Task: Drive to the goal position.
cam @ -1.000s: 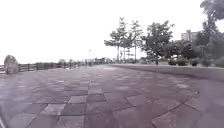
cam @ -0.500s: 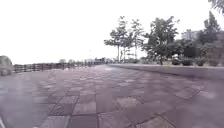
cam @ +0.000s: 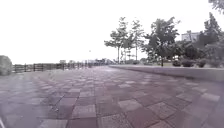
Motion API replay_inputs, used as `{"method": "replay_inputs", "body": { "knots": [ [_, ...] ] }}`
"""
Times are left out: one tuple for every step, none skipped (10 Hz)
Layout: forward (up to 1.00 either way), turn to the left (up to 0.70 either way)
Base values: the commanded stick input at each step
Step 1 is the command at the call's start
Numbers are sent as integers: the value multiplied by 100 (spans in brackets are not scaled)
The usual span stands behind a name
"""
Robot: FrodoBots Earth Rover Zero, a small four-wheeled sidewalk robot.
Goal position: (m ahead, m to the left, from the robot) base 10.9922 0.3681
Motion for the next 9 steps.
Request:
{"method": "replay_inputs", "body": {
  "knots": [
    [100, 0],
    [100, 0],
    [100, 0],
    [100, 0],
    [100, 0],
    [100, 2],
    [100, 19],
    [100, 37],
    [100, 2]
  ]
}}
